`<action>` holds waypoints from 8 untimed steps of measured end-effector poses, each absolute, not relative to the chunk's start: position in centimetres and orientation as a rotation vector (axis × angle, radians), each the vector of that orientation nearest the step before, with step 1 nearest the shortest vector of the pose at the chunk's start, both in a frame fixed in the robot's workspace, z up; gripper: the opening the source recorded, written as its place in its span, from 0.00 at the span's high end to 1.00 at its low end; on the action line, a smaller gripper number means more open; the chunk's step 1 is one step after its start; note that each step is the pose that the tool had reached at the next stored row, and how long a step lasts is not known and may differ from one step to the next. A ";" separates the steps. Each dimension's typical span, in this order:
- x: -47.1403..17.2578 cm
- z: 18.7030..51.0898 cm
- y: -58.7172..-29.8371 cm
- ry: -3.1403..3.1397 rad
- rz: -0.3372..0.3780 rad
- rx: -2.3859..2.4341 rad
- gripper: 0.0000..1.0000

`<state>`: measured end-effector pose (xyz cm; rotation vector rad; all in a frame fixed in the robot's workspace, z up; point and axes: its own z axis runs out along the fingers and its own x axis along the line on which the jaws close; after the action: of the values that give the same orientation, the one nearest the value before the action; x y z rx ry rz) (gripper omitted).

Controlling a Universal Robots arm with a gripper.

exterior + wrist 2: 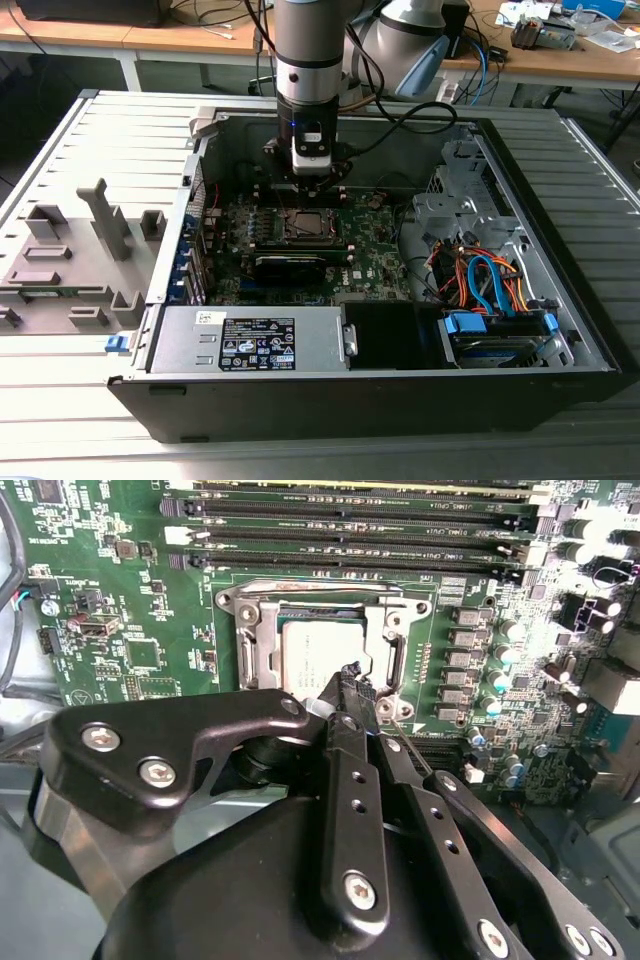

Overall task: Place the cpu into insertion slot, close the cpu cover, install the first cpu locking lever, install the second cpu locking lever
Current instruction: 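Install the first cpu locking lever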

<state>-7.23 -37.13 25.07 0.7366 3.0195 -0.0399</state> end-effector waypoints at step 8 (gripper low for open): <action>-7.2 25.1 -37.1 3.026 -0.040 0.709 0.89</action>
<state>-7.23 -37.12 25.08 0.7085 3.0261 -0.0397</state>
